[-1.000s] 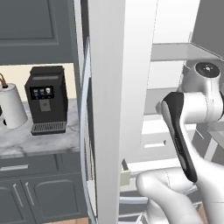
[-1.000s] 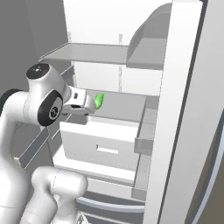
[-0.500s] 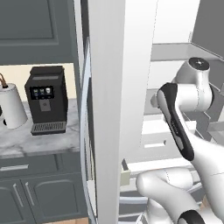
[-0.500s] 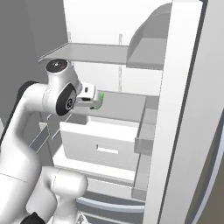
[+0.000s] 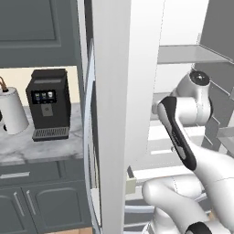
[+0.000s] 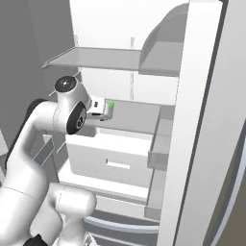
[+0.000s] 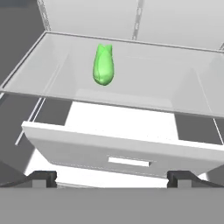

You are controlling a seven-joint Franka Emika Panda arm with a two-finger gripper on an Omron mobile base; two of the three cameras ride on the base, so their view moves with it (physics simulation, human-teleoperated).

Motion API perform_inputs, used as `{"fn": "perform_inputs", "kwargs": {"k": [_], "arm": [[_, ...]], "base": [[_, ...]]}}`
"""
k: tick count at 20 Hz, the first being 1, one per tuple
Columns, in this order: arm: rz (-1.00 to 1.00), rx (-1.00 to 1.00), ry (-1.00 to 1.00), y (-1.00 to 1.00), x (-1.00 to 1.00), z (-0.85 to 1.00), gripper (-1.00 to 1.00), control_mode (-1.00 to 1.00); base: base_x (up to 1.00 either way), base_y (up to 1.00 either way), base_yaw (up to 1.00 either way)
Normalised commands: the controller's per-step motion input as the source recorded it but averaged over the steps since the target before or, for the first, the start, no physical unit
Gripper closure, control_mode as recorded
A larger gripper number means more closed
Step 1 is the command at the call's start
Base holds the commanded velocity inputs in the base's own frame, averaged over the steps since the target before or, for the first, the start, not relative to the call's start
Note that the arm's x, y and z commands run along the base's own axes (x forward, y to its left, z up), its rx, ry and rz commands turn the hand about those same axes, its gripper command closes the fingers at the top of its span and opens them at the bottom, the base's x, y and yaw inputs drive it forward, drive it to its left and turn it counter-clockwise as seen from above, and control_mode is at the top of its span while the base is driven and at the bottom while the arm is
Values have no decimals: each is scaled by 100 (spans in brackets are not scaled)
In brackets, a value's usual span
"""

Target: Take the cheese, steak, and corn from the fridge and place them on the plate on the dining counter to create an appetizer plate.

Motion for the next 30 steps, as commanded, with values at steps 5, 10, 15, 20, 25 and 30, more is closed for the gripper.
{"fn": "perform_inputs", "kwargs": {"k": [5, 10, 15, 20, 25, 30], "arm": [[0, 0, -23, 0, 8, 0, -100, -100], [0, 9, -1, 3, 25, 0, -100, -100], [0, 12, 10, 3, 38, 0, -100, -100], [0, 5, 6, 7, 43, -2, -100, -100], [3, 0, 0, 11, 52, -28, -100, -100], [2, 0, -6, 4, 43, -43, -100, -100]], "base": [[0, 0, 0], [0, 0, 0], [0, 0, 0], [0, 0, 0], [0, 0, 0], [0, 0, 0]]}}
